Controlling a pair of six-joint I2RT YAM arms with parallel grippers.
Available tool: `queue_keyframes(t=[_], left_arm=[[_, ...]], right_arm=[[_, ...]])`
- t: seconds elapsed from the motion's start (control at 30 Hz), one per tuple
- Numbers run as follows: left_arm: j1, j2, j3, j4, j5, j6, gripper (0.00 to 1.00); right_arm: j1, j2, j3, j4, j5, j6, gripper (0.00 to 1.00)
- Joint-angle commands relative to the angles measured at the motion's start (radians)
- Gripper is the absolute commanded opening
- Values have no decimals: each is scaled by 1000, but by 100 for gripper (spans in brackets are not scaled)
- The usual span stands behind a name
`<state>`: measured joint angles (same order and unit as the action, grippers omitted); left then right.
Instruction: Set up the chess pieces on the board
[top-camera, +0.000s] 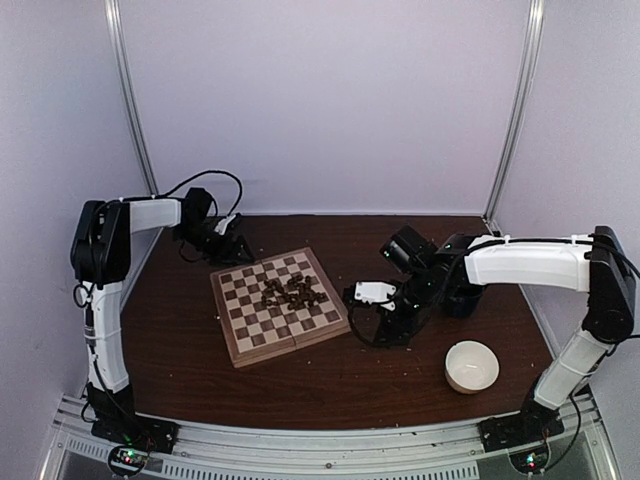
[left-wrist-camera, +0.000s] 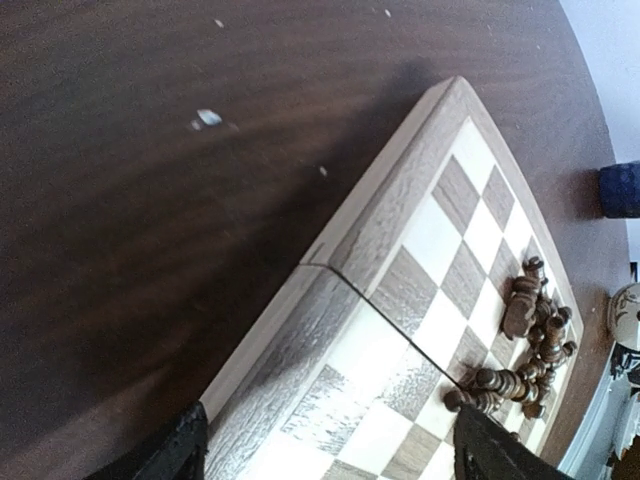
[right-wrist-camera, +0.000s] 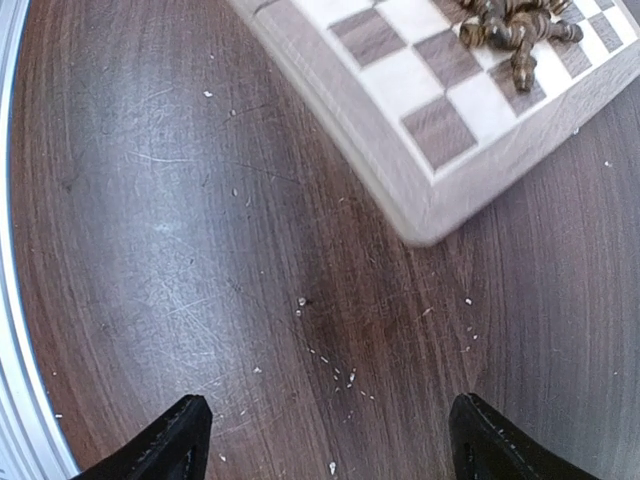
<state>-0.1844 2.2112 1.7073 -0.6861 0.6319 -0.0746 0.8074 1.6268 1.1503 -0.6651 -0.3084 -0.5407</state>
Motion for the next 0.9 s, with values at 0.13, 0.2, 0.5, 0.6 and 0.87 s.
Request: queue_keyframes(t=[0.13,0.2,0.5,0.6,0.87], left_arm=[[-97,-228,-333,-1,83,-63,81],[-123,-289,-419,17,81,-82,81],[-219,-544,-738,139,38,-189,81],[-238,-601,-824,189,21,-227,81],[-357,-645,-903,252,-47,-309,78]], right_arm=[[-20,-52,-76,101,46,18,87],[-28,-53,-94,120,55,19,87],[-90,-2,-109,100,127,-47,87],[-101,9,-120,86,170,-86,87],[-108,116,-93,73,271,-89,87]])
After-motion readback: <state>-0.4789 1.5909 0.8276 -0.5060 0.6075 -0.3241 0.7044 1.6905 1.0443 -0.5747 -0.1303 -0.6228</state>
